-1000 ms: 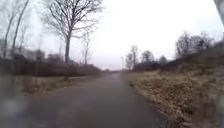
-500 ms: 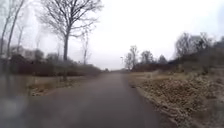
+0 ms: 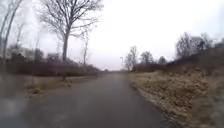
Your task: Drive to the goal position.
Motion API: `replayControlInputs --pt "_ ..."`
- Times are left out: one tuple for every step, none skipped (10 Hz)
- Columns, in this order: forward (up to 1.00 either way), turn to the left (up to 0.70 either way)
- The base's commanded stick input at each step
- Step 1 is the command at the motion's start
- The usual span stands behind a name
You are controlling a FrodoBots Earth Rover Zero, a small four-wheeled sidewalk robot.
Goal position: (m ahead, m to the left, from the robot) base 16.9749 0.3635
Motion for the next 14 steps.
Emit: replayControlInputs --pt "0.7 0.0" --pt "0.7 0.0" --pt "0.7 0.0" --pt "0.7 0.0" --pt "0.7 0.0" --pt "0.7 0.0" --pt "0.7 0.0" --pt "0.7 0.0" --pt "0.7 0.03" --pt "0.7 0.16" --pt "0.7 0.29" --pt "0.7 0.32" --pt "0.7 0.26" --pt "0.7 0.06"
